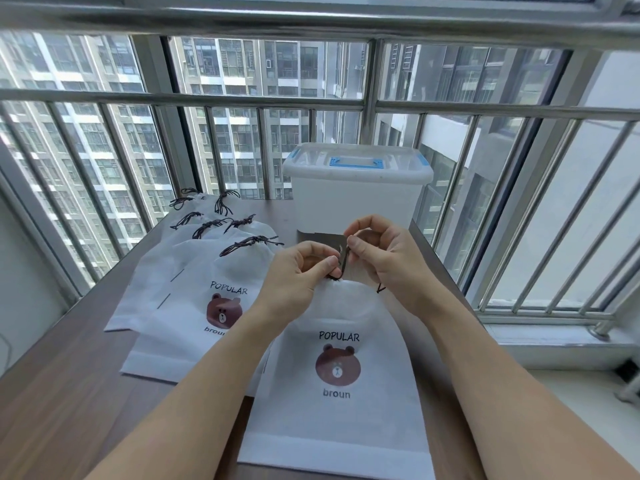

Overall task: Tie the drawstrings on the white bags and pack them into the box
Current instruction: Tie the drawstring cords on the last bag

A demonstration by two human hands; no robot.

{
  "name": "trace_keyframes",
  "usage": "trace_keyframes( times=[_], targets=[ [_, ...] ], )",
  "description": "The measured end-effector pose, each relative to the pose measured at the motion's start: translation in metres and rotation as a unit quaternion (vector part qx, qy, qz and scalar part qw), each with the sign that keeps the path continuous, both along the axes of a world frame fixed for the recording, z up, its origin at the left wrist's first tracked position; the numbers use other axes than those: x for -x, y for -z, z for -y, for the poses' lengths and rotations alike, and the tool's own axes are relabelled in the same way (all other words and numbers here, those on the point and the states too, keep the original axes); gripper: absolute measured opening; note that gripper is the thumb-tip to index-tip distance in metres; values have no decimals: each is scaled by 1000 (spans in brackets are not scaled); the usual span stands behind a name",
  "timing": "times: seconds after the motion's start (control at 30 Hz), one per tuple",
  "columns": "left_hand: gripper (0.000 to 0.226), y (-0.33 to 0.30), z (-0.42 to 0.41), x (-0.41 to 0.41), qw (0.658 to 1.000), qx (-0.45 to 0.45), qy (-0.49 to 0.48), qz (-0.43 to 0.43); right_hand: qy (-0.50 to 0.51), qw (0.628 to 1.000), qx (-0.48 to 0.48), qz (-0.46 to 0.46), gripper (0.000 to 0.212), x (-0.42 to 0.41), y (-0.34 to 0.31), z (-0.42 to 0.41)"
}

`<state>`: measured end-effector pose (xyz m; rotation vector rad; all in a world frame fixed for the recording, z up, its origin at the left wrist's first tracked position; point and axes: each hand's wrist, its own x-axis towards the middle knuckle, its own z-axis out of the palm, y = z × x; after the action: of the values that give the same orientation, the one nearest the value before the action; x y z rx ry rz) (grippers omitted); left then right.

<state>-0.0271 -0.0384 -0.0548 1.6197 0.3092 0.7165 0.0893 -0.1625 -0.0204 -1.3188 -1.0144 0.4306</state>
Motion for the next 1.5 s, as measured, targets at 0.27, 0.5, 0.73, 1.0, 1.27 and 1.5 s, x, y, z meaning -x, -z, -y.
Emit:
trace_keyframes(
  times=[0.27, 0.5, 0.73, 1.0, 1.27, 1.5],
  targets=[
    [16, -1, 0, 1, 999, 7, 31, -37, 44, 998, -17, 28, 6, -4, 7, -6],
    [30, -8, 4, 6, 995, 65, 48, -58, 57, 998, -23, 26, 9, -2, 9, -8],
    [15, -10, 6, 8, 988, 136, 49, -54, 35, 999, -12, 37, 7, 1, 6, -7],
    [19, -7, 12, 4, 995, -23, -20, -93, 20, 999, -2, 46, 7, 8, 9, -10],
    [33, -14, 11, 2, 988, 149, -31, -41, 22, 1000, 18, 7, 7, 2, 14, -10],
    [42, -9, 7, 0, 983, 173, -46, -47, 0, 999, 50, -20, 12, 1, 11, -6]
  ],
)
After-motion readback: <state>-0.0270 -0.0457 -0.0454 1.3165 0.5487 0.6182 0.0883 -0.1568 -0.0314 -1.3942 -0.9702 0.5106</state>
